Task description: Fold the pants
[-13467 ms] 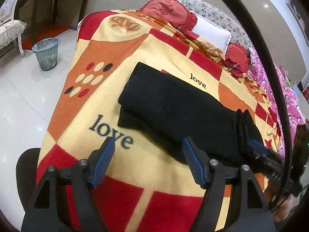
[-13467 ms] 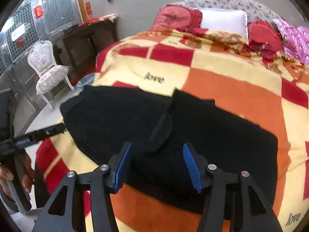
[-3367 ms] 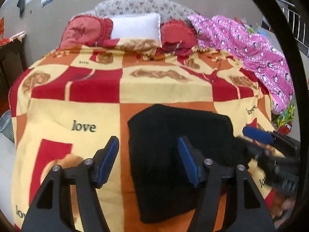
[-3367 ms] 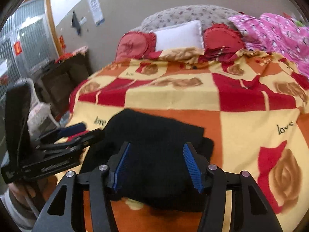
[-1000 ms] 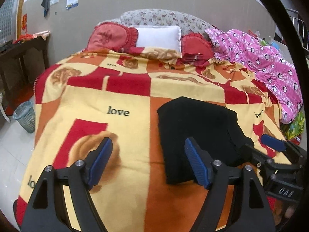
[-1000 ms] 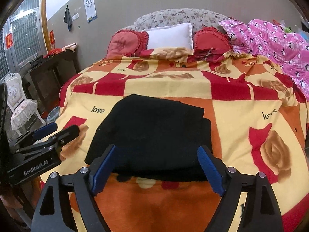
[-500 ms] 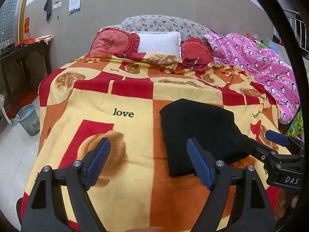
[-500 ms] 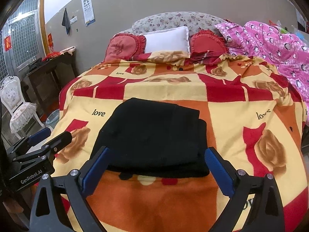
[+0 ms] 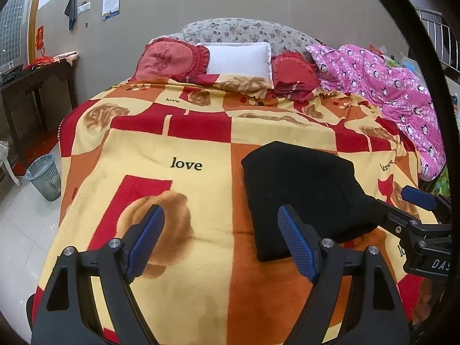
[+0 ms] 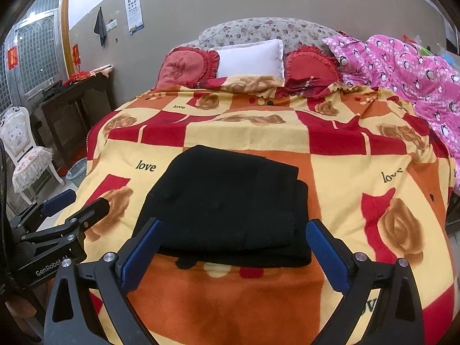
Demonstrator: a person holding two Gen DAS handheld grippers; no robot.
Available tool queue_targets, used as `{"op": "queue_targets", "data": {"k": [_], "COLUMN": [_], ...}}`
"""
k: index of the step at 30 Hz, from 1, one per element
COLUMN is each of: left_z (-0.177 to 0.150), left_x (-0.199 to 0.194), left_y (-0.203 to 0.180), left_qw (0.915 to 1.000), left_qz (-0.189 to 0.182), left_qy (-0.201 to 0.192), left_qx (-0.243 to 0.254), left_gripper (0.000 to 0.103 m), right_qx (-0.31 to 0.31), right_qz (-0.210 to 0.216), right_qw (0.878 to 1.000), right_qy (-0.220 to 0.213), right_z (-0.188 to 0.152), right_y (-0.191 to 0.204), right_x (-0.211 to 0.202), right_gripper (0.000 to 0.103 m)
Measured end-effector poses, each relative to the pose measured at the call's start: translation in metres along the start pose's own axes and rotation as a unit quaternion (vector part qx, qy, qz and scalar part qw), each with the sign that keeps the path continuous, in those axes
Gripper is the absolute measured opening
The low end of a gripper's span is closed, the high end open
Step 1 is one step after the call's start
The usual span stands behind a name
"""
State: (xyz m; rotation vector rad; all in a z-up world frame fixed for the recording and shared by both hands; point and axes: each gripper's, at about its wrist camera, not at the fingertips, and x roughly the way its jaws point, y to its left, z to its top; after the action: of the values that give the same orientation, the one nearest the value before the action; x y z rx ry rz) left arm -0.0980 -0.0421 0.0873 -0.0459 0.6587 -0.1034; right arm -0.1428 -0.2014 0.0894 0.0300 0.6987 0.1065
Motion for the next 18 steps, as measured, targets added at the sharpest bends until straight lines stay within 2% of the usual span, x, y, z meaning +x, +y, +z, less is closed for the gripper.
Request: {"op": "queue_targets", "data": {"k": [18], "left_z": [-0.003], "left_x": [0.011], "left_y": [0.002], "left_qw": [0.9998], "left_qz": [0.001], "left_qy": [0.018], "left_qx": [-0.005], "left_gripper": [0.081], "right_qx": [-0.001], "right_qz": [0.002], "right_qw": [1.0], "right_qy": [0.016], "right_z": [-0.003], "right_y": [0.001], "right_x": [0.012], "right_gripper": [0.1]}}
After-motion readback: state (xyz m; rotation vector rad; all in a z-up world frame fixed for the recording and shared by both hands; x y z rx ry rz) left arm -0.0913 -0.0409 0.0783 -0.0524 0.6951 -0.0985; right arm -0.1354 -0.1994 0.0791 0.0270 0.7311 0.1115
